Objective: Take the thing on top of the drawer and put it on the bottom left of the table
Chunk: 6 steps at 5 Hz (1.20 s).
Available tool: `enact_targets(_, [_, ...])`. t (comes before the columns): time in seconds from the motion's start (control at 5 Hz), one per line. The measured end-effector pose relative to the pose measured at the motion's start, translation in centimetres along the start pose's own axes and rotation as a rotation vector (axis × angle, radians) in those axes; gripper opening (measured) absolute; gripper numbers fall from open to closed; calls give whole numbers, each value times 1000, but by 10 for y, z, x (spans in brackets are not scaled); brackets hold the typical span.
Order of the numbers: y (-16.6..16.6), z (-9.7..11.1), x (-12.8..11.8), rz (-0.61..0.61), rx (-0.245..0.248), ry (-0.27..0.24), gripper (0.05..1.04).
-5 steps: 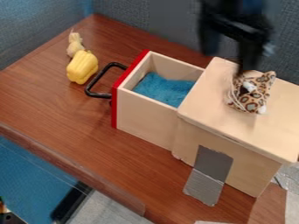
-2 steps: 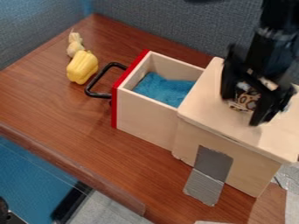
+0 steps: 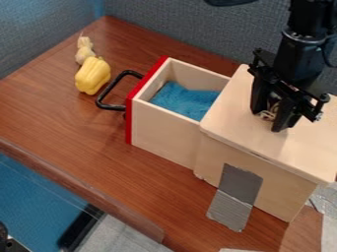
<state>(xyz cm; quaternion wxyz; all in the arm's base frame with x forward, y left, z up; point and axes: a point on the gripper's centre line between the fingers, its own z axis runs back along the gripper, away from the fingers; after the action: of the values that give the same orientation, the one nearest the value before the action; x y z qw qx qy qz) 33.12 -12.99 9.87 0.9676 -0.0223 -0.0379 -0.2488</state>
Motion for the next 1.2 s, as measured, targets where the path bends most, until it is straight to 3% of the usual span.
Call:
enact_targets(0.2, [21,10,-16,37,-8,16,458])
enact_targets(0.4, [50,26,-42,89,-18,-9,456])
enact_targets(0.6, [74,26,-78,95,-16,8,450])
enact_targets(1.0, [107,9,-173,133,-1,70,450])
enact_targets(1.2, [107,-8,-198,142,16,116,449])
